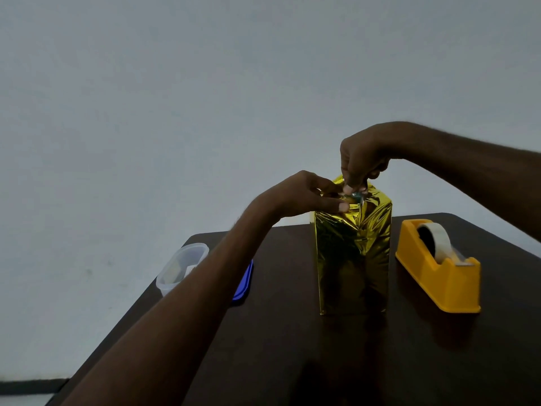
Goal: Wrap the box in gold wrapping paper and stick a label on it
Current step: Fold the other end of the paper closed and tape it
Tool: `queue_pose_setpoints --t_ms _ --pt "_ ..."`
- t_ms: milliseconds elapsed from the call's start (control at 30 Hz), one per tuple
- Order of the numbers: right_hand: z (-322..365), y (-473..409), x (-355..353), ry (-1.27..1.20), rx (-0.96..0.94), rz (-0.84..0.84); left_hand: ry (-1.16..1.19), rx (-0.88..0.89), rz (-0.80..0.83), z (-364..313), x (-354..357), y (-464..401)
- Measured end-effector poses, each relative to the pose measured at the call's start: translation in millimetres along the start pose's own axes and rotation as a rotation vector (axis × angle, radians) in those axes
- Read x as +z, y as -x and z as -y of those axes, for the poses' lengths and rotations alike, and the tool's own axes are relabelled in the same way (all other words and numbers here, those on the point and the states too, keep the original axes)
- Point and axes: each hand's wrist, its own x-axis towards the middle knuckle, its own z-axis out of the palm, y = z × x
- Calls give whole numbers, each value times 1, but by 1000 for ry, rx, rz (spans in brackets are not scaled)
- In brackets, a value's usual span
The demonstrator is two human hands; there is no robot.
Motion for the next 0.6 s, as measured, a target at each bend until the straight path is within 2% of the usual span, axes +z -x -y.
queue_pose_setpoints --t_ms 200,433,533,600 --pt "5 3 7 96 37 -73 2 -5 10 -2 0 0" --pt "9 20 12 363 24 -361 -11 19 -12 -1 0 1" --pt "3 26 9 354 38 -440 0 17 -19 -1 -1 3" --pt "-4 29 9 282 10 -599 -12 17 -12 -1 -1 2"
